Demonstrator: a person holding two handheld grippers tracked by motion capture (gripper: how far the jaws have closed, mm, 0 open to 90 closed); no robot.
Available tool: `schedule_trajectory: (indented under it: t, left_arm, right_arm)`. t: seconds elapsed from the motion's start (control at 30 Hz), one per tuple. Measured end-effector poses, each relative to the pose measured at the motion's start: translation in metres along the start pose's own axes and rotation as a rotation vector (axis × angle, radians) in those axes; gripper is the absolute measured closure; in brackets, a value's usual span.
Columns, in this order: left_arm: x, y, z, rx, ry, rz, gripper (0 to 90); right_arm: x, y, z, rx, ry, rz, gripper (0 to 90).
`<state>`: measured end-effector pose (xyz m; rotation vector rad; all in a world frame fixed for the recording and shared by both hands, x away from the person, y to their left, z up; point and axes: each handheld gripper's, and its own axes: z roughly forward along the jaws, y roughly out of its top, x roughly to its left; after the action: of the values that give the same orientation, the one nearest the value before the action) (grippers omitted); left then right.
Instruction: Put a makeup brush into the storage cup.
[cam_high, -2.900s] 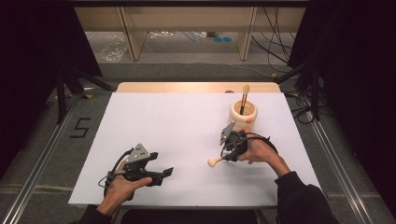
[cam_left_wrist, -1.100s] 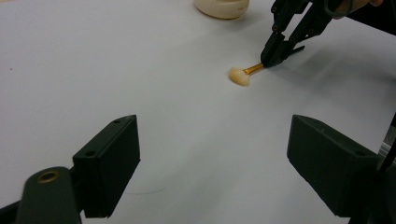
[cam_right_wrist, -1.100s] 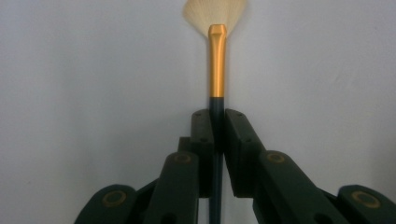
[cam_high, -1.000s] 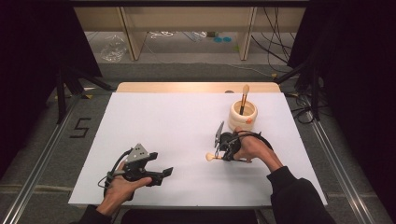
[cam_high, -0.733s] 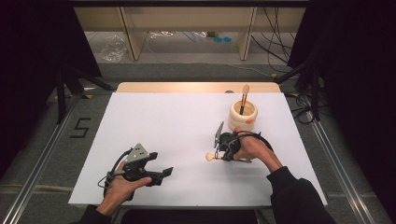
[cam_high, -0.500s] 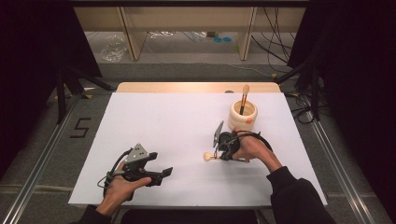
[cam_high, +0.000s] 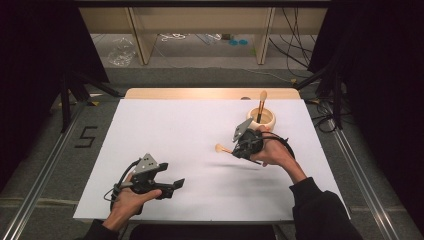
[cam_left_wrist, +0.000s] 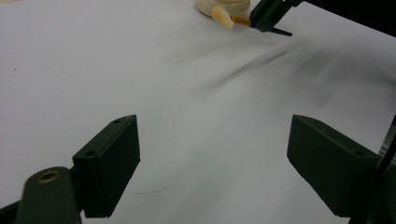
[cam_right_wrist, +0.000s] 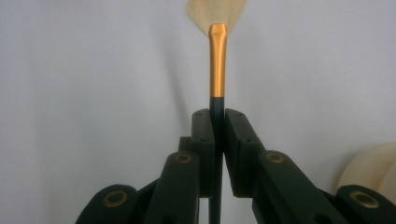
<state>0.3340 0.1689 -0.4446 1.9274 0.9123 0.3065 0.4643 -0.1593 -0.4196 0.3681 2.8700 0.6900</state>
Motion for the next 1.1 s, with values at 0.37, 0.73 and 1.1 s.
schedule_trajectory:
  t: [0.37,0.73,1.1]
  left_arm:
    - [0.001,0.000,0.000,-0.007,-0.005,-0.004,16.9]
    - [0.001,0.000,0.000,-0.006,-0.007,-0.006,17.0]
    - [0.000,0.000,0.001,-0.008,-0.005,-0.008,16.9]
  right_arm:
    - [-0.011,-0.002,-0.024,-0.259,-0.075,0.128,83.1]
    - [-0.023,-0.011,-0.044,-0.515,-0.096,0.199,83.1]
    - [-0.030,-0.018,-0.058,-0.684,-0.149,0.286,83.1]
